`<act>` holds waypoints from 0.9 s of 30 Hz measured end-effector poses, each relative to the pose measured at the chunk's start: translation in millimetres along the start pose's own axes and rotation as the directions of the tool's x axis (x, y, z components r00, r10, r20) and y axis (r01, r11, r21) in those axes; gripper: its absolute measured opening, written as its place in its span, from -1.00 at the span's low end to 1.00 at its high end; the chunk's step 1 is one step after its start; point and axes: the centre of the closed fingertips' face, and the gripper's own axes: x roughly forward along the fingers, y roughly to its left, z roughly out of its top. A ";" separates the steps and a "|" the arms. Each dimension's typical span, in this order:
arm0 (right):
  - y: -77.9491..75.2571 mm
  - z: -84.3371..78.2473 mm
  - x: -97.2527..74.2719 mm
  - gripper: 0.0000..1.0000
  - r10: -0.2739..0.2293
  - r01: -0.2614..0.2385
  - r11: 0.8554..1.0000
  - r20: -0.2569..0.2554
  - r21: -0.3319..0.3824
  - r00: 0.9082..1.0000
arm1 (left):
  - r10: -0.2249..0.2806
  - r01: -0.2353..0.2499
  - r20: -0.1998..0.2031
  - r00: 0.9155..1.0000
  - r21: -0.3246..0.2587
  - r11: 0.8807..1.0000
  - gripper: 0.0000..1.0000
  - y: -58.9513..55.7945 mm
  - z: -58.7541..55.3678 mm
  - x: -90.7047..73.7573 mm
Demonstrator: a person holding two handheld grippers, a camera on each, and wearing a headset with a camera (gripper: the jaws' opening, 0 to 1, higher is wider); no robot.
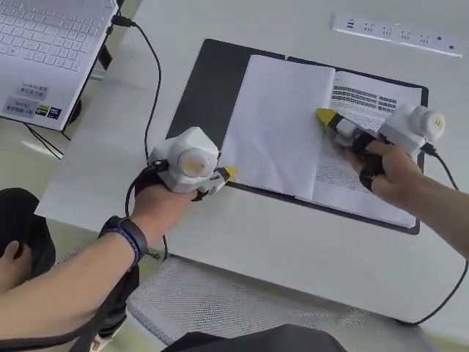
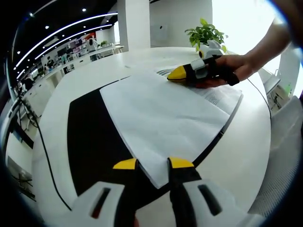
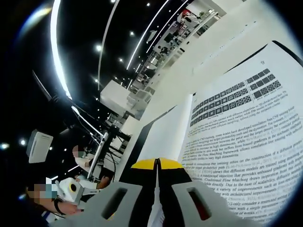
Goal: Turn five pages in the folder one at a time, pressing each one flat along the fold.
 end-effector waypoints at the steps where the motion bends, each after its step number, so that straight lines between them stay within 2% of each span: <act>1: 0.3 -2.3 -1.6 -1.00 0.004 -0.004 1.000 -0.003 0.000 1.000 | 0.000 0.000 0.000 1.000 -0.001 1.000 -0.55 -0.1 0.1 -0.2; 5: 6.8 -19.4 -12.3 -1.00 0.028 -0.028 1.000 -0.037 -0.010 0.999 | -0.001 0.001 -0.001 1.000 -0.001 1.000 -0.55 -0.4 0.1 -0.8; 9: 29.0 -42.9 -27.0 -1.00 0.046 -0.048 0.999 -0.071 -0.021 0.996 | -0.001 0.001 -0.001 1.000 -0.001 1.000 -0.55 -0.7 0.2 -1.3; 13: 44.3 -61.2 -38.8 -1.00 0.056 -0.060 0.998 -0.098 -0.030 0.994 | -0.003 0.003 -0.001 1.000 0.001 1.000 -0.55 0.0 -0.7 0.4; 24: 64.1 -95.4 -63.6 -1.00 0.078 -0.083 0.996 -0.155 -0.030 0.985 | -0.005 0.005 -0.002 1.000 0.002 1.000 -0.55 1.3 -3.4 3.9; 27: 67.8 -105.0 -70.1 -1.00 0.081 -0.089 0.995 -0.183 -0.039 0.980 | -0.006 0.006 -0.002 1.000 0.003 1.000 -0.55 1.8 -4.1 4.7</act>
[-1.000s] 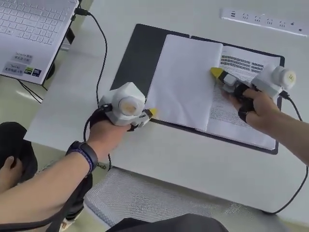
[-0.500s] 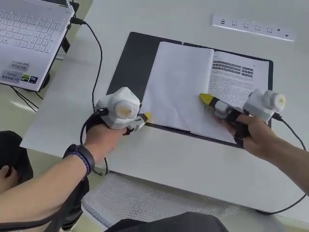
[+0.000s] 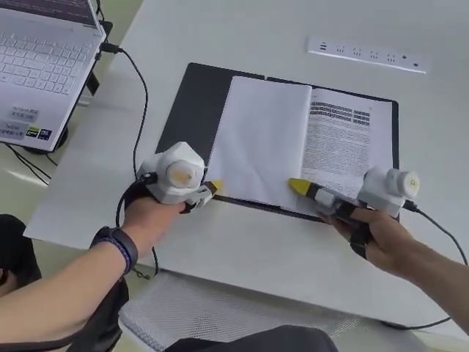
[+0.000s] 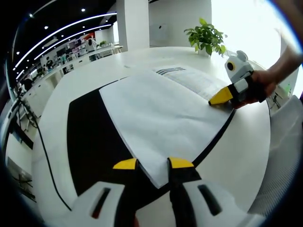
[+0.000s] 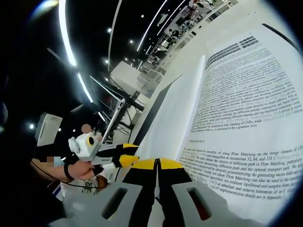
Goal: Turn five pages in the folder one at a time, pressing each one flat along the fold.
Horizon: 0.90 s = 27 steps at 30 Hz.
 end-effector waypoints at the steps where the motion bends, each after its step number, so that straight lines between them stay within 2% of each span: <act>1: 0.8 -2.1 -1.3 -1.00 0.001 -0.001 1.000 -0.006 -0.003 1.000 | 0.000 0.000 0.000 1.000 0.000 1.000 -0.55 0.2 -0.2 0.2; 10: 2.1 -13.9 -9.9 -1.00 -0.002 0.001 1.000 -0.060 -0.025 0.998 | -0.002 0.002 -0.003 1.000 0.003 1.000 -0.55 2.8 -2.4 3.6; 16: -7.2 -12.3 -11.8 -1.00 -0.017 0.015 1.000 -0.069 -0.023 0.997 | -0.001 0.001 -0.013 1.000 -0.002 1.000 -0.55 4.1 -4.1 5.7; 21: -14.3 -11.4 -12.9 -1.00 -0.039 0.037 0.999 -0.064 -0.026 0.997 | -0.012 0.011 -0.036 0.999 -0.012 1.000 -0.54 5.3 -4.6 6.8; 24: -19.1 -8.8 -17.3 -1.00 -0.073 0.070 0.996 -0.055 -0.055 0.996 | -0.034 0.031 -0.050 0.998 -0.068 0.997 -0.43 2.9 -5.2 6.0; 26: -19.3 -4.7 -22.7 -0.97 -0.098 0.094 0.992 -0.044 -0.078 0.994 | -0.035 0.032 -0.056 0.998 -0.067 0.997 -0.32 1.5 -4.6 2.8; 27: -18.1 -2.5 -25.2 -0.88 -0.099 0.095 0.991 -0.039 -0.093 0.994 | -0.039 0.035 -0.060 0.997 -0.067 0.997 -0.30 0.2 -4.3 0.3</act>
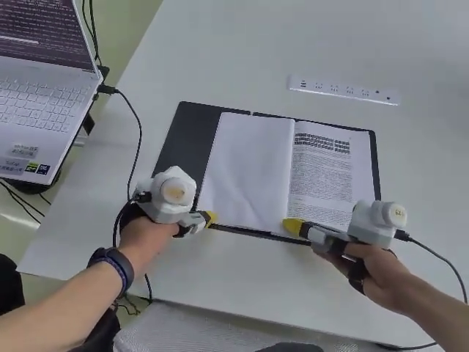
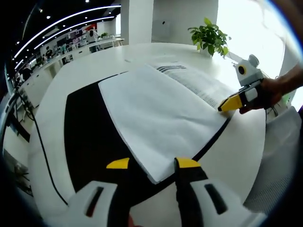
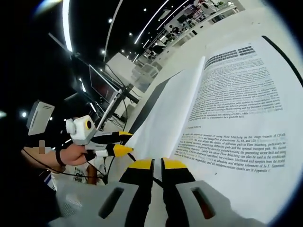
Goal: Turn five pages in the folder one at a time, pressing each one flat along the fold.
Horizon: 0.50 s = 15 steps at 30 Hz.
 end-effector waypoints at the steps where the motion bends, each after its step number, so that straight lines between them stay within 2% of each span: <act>1: 1.4 2.4 -4.3 -0.82 0.000 0.000 1.000 0.006 -0.012 1.000 | 0.000 0.000 0.011 1.000 -0.005 1.000 -0.29 -1.0 1.6 -3.6; 6: -3.6 5.5 -23.5 -0.68 -0.045 0.045 0.995 -0.001 -0.092 0.999 | 0.009 -0.006 0.042 0.999 -0.058 0.998 -0.20 -0.4 5.9 -19.0; 11: -10.8 9.7 -48.0 -0.51 -0.100 0.102 0.987 0.028 -0.127 0.995 | 0.019 -0.015 0.074 0.997 -0.055 0.998 -0.12 -1.9 15.6 -35.6; 15: -14.5 10.6 -69.0 -0.40 -0.141 0.146 0.974 0.040 -0.176 0.989 | 0.028 -0.023 0.104 0.994 -0.046 0.999 -0.03 -3.6 25.8 -49.0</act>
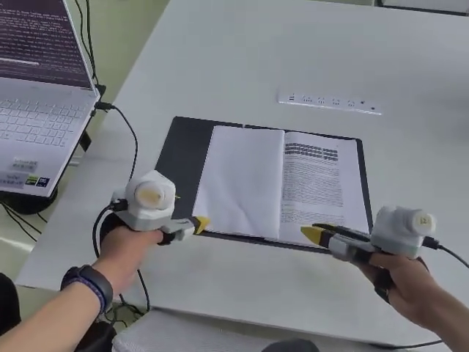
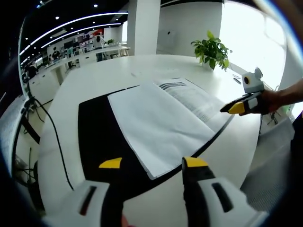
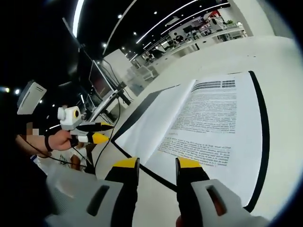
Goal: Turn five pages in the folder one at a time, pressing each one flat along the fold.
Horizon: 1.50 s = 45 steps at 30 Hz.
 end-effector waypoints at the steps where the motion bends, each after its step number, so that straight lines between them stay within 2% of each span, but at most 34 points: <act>1: 0.6 0.2 -4.5 -0.36 -0.008 0.008 1.000 -0.001 -0.013 1.000 | 0.005 -0.005 0.014 1.000 0.002 1.000 -0.02 -0.6 4.4 -4.7; 6: -1.8 2.1 -28.8 -0.13 -0.051 0.051 0.995 -0.001 -0.083 0.999 | 0.011 -0.012 0.040 0.999 0.020 1.000 0.09 -5.2 15.0 -21.2; 11: -0.9 12.6 -54.4 0.02 -0.090 0.095 0.989 0.048 -0.113 0.995 | 0.026 -0.027 0.074 0.997 0.020 0.999 0.20 -8.1 23.8 -42.8; 16: 2.0 23.6 -79.8 0.13 -0.123 0.136 0.981 0.101 -0.140 0.987 | 0.043 -0.046 0.107 0.993 0.023 0.999 0.34 -11.4 29.4 -65.4; 21: 3.6 31.4 -106.2 0.23 -0.158 0.179 0.975 0.155 -0.135 0.975 | 0.059 -0.063 0.134 0.989 0.027 0.998 0.42 -16.4 36.0 -88.3; 25: 3.0 31.2 -120.0 0.31 -0.180 0.203 0.970 0.171 -0.133 0.969 | 0.084 -0.087 0.160 0.984 0.012 0.996 0.46 -16.2 41.2 -100.6; 29: 6.5 31.5 -130.1 0.37 -0.192 0.218 0.967 0.184 -0.134 0.964 | 0.108 -0.108 0.181 0.978 -0.008 0.994 0.49 -18.7 45.7 -111.1; 37: 10.2 29.8 -138.9 0.42 -0.210 0.238 0.963 0.204 -0.123 0.956 | 0.128 -0.119 0.206 0.970 -0.055 0.991 0.53 -27.6 48.9 -120.1; 45: 13.9 21.9 -140.4 0.45 -0.217 0.242 0.963 0.192 -0.121 0.957 | 0.156 -0.141 0.209 0.965 -0.086 0.986 0.57 -27.4 47.0 -126.2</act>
